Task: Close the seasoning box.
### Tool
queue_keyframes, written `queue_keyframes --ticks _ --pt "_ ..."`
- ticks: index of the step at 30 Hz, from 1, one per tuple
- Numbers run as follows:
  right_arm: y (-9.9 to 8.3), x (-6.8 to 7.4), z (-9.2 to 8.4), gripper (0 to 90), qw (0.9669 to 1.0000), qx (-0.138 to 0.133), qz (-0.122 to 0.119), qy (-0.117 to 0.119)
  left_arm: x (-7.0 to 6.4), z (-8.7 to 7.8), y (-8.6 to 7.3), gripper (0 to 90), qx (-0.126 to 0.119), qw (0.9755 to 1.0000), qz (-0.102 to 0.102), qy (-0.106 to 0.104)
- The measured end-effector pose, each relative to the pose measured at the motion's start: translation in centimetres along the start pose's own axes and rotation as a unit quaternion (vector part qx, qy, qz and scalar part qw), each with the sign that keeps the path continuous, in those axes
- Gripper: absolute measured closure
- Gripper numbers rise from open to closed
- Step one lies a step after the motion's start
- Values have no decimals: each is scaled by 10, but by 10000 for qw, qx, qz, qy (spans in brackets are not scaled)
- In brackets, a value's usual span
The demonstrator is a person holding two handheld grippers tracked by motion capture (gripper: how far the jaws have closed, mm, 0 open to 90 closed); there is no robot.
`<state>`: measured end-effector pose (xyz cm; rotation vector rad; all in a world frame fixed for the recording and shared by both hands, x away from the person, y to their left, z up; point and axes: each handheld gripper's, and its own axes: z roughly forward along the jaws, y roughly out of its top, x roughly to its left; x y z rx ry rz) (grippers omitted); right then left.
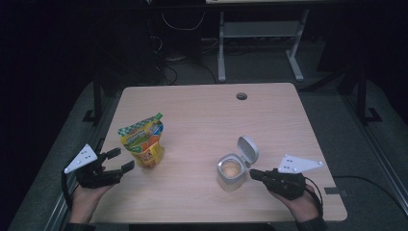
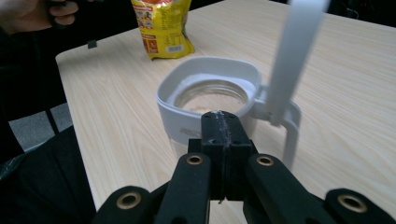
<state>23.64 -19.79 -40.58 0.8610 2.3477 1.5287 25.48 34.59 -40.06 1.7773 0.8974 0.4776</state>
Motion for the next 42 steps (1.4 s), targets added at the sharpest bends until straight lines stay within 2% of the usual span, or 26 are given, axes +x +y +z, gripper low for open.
queue_keyframes --ticks 2,5,11,16,20,24,32,42 --pt "-2 -4 -3 890 10000 15 30 -35 -2 -2 -6 212 5 10000 -67 -24" --pt "-5 -12 -6 887 9998 96 88 -141 -6 -6 -13 200 158 9999 -54 -10" --pt "-6 -32 -12 888 9988 49 305 -378 -12 -11 -25 191 272 9995 -120 -57" --pt "2 -46 -11 893 9977 -105 432 -504 -13 -11 -27 190 293 9994 -138 -89" --pt "14 -52 -7 897 9975 -227 449 -504 -14 -8 -27 190 315 9994 -120 -127" --pt "23 -52 -2 898 9976 -308 418 -462 -15 -5 -28 190 395 9990 -112 -171" --pt "38 -48 4 898 9980 -439 294 -345 -15 -4 -28 190 406 9989 -136 -174" --pt "44 -39 8 898 9984 -483 187 -229 -16 -2 -29 190 443 9987 -129 -205"
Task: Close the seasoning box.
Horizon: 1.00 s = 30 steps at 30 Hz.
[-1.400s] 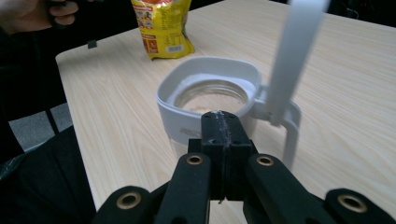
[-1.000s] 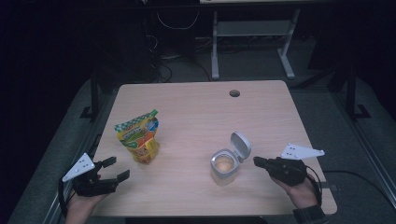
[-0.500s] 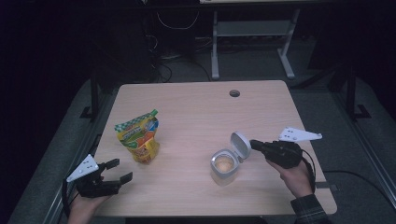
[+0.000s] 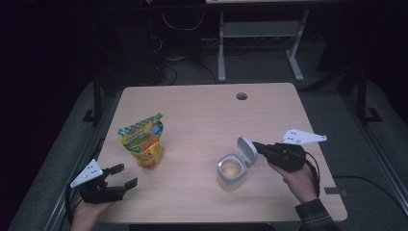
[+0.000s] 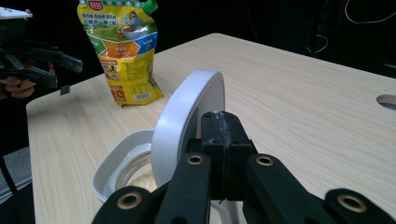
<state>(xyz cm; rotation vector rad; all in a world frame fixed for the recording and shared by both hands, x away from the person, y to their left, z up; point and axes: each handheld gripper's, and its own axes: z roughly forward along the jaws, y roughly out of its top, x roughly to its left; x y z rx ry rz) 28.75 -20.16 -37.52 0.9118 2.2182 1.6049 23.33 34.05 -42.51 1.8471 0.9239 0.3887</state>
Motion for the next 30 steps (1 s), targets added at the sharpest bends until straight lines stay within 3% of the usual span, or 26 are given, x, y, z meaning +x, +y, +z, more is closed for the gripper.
queue_keyframes --ticks 16,25,30 --pt "-4 20 19 898 9991 230 -152 324 0 -1 0 190 5 10000 21 -4" --pt "-6 12 14 890 9998 152 -94 92 1 -1 1 190 -12 10000 9 -1" --pt "-10 2 9 769 9999 122 28 -101 0 1 1 190 12 10000 14 -18"
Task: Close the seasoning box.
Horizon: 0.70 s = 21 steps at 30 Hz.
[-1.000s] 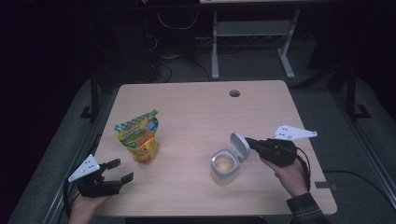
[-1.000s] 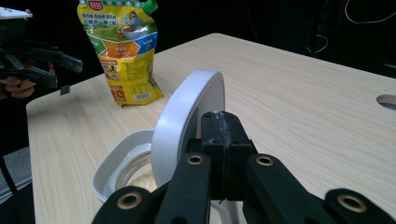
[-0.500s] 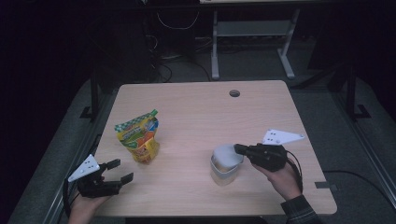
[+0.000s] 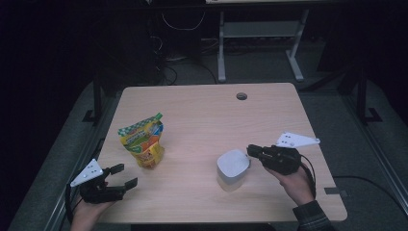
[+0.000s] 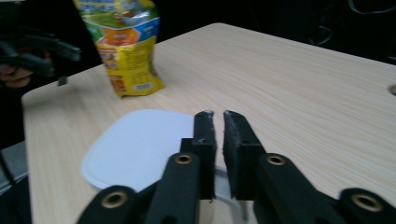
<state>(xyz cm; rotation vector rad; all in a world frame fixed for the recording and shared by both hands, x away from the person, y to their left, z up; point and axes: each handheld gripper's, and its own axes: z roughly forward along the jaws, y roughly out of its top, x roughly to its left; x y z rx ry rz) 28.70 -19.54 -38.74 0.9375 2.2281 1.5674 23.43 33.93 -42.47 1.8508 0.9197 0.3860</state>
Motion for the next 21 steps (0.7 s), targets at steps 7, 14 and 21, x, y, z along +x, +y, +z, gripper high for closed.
queue_keyframes --ticks 7,14,21 --pt "-11 -16 -16 562 9985 19 247 -480 -1 0 -1 190 25 10000 35 -13" --pt "-32 -22 -23 440 9969 295 276 -677 -1 1 -2 190 41 10000 54 -45" --pt "-48 -27 -38 361 9945 265 352 -951 -3 6 -1 190 96 9998 110 -108"
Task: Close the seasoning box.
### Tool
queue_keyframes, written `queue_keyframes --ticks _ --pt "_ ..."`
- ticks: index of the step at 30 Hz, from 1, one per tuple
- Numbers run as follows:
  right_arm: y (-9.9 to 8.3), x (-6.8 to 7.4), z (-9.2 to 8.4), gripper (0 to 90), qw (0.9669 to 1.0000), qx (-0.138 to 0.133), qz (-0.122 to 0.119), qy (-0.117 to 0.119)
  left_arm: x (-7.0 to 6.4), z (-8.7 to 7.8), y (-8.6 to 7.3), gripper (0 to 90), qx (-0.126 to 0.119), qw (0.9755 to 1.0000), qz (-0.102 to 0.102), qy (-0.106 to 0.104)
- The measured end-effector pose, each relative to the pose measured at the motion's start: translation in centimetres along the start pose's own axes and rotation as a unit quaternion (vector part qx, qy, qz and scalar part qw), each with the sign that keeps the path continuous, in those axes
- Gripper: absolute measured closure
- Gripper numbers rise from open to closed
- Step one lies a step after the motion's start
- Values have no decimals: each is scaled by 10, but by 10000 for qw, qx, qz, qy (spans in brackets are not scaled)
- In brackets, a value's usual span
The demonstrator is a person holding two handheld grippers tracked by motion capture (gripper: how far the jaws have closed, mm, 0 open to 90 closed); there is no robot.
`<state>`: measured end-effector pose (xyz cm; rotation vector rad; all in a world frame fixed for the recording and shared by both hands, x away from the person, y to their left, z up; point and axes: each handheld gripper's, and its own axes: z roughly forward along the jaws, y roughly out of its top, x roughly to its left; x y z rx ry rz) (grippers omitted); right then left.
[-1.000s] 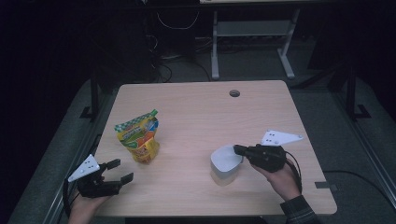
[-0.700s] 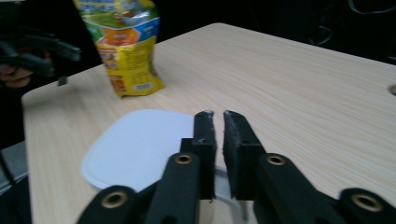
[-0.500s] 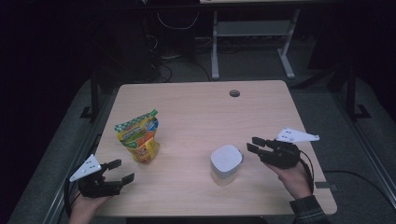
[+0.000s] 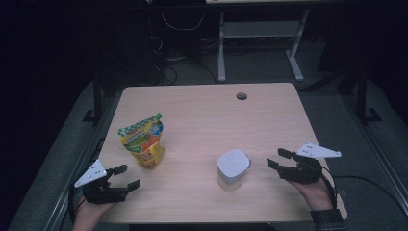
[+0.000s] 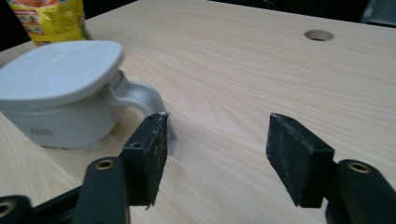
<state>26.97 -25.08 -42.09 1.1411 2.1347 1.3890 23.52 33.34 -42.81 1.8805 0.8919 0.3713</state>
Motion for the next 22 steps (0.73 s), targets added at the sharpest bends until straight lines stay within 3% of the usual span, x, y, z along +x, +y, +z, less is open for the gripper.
queue_keyframes --ticks 6,12,22 --pt "-20 -8 -8 296 9997 20 84 -250 -1 5 0 190 54 10000 43 -45" --pt "-28 -18 -7 268 9989 93 135 -441 -2 8 0 190 135 9999 64 -41" --pt "-27 -16 -9 248 9988 56 129 -465 -2 8 0 190 122 9999 57 -46"
